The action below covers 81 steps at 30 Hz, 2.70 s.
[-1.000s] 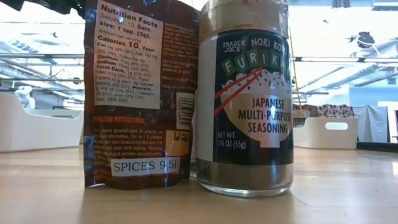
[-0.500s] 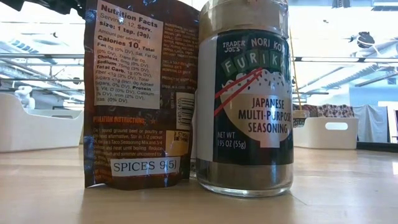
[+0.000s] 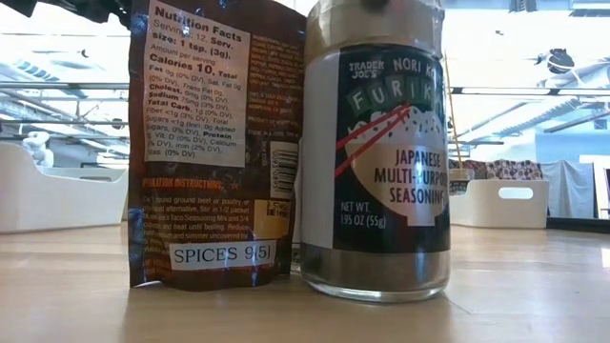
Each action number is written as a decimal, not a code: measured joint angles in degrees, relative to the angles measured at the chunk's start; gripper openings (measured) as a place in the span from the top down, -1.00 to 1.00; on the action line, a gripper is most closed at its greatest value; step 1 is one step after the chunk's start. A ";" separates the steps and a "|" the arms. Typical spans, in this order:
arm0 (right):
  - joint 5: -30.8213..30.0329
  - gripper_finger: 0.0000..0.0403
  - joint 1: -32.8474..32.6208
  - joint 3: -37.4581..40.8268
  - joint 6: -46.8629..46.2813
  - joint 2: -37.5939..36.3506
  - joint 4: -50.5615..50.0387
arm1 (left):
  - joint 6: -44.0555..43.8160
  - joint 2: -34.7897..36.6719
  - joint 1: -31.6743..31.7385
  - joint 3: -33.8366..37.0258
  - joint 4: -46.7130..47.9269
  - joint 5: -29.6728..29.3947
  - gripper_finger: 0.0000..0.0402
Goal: Sort spices by type
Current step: Put the right gold seasoning bottle into the right white bin
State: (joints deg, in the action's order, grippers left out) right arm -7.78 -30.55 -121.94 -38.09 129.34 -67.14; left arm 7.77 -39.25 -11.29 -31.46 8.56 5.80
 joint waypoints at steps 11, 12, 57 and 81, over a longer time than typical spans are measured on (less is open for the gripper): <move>-0.21 -0.51 0.20 4.14 -0.24 0.00 5.61 | 0.00 -0.02 0.00 0.00 0.17 -0.04 -0.09; -0.21 -0.51 0.20 4.14 -0.25 0.00 5.66 | 0.00 -0.01 0.00 0.00 0.17 -0.04 -0.09; -5.74 -0.24 7.20 4.12 -4.12 -16.39 -15.19 | 0.02 -0.01 0.00 0.00 0.79 -0.10 -0.09; -10.45 -0.24 33.82 25.16 3.74 -43.95 -21.97 | 2.64 -7.82 0.02 0.02 -3.72 -20.55 -0.09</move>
State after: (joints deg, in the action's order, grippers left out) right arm -18.23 3.27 -96.79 -34.35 85.39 -89.11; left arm 10.41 -47.07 -11.27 -31.44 4.84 -14.76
